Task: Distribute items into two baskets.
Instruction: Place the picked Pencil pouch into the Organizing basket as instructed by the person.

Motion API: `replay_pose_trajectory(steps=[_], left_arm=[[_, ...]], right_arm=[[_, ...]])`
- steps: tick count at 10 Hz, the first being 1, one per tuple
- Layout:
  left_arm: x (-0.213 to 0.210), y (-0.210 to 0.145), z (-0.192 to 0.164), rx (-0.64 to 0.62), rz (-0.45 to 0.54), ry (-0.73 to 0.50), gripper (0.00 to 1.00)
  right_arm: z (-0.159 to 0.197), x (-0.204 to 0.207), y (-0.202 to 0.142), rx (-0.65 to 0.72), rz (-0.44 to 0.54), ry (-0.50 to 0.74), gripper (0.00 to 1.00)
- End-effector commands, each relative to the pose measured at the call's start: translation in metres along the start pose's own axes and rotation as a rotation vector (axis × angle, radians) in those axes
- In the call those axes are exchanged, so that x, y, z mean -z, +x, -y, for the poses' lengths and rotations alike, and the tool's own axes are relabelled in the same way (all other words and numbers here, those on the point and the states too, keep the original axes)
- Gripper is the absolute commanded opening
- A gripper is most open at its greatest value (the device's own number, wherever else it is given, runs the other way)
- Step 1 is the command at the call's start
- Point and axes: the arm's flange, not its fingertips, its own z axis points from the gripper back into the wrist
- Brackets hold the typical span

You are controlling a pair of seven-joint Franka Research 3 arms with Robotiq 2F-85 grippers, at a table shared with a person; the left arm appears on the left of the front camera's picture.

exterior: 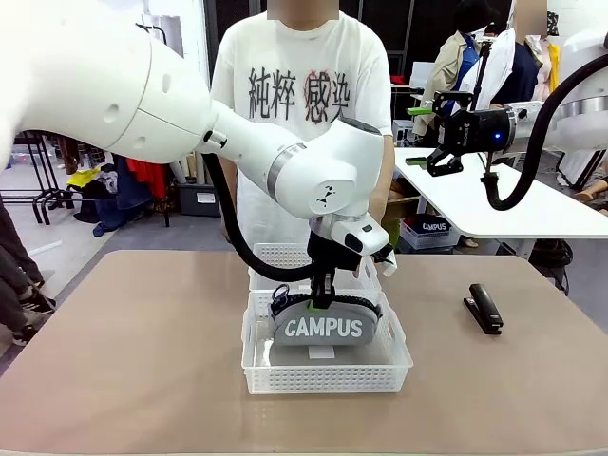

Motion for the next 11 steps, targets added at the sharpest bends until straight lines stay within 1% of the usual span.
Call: replay_pose_trajectory(steps=[1,4,9,10,11], left_arm=[[0.0039,0.0052,0.0018,-0.016,0.006,-0.014,0.00],[0.0122,0.0086,0.0044,-0.019,0.004,-0.048,0.00],[0.0085,0.0062,0.0048,-0.040,0.014,-0.067,0.96],[0.0077,0.0049,0.0042,-0.040,0.016,-0.071,1.00],[0.0065,0.0034,0.0045,-0.046,0.016,-0.080,1.00]], right_arm=[[-0.0034,0.0004,-0.0005,-0.005,0.009,-0.001,1.00],[-0.0034,0.0004,-0.0005,-0.005,0.009,-0.001,1.00],[-0.0034,0.0004,-0.0005,-0.005,0.009,-0.001,1.00],[-0.0034,0.0004,-0.0005,-0.005,0.009,-0.001,1.00],[-0.0034,0.0004,-0.0005,-0.005,0.009,-0.001,1.00]])
